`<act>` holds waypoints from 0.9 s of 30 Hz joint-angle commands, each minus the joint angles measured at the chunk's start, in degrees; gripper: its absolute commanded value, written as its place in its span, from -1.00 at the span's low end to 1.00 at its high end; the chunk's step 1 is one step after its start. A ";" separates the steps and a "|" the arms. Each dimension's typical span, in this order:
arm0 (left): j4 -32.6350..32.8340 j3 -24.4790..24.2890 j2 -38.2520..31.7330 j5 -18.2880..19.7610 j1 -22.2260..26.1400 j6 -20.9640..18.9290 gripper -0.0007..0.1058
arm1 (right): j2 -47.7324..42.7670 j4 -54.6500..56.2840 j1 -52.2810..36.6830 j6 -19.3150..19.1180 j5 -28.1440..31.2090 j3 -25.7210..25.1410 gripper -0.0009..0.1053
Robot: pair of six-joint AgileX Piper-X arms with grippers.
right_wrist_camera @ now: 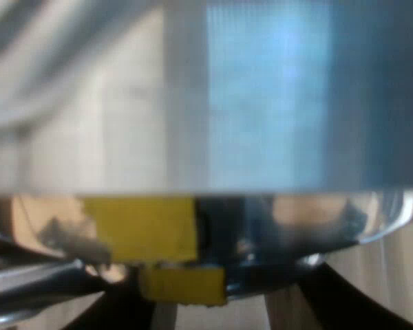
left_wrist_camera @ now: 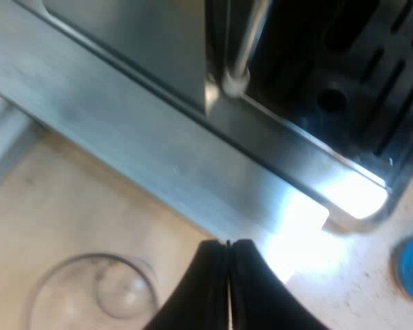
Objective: Put the handle in the coffee machine
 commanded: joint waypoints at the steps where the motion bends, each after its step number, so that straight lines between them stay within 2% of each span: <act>1: 3.70 -0.50 0.14 -0.60 -1.47 1.37 -0.97 | -5.37 -9.30 0.26 0.44 -1.05 -1.68 -0.35; 6: 6.48 -0.50 0.13 -0.60 -3.64 2.46 -0.97 | -5.37 -9.30 0.26 0.44 -1.05 -1.68 -0.35; 11: 9.44 -0.50 -0.38 1.10 -4.70 2.60 -0.97 | -5.50 -9.30 0.26 0.14 -0.84 -1.68 -0.35; 17: 11.87 -0.50 -1.80 2.21 -4.59 1.80 -0.98 | -5.50 -9.30 0.26 -1.25 -0.84 -1.68 -0.35; 20: 11.85 -0.38 -3.19 4.50 -4.59 0.30 -0.98 | -5.50 -9.30 0.26 -1.25 -0.84 -1.68 -0.35; 25: 10.51 2.94 -5.11 5.43 -4.59 -0.02 -0.98 | -5.50 -9.30 0.26 -1.25 -0.84 -1.88 -0.35; 27: 8.80 5.45 -5.72 4.02 -4.59 -0.02 -0.98 | -5.87 -9.30 0.26 -1.25 -0.61 -1.86 -0.35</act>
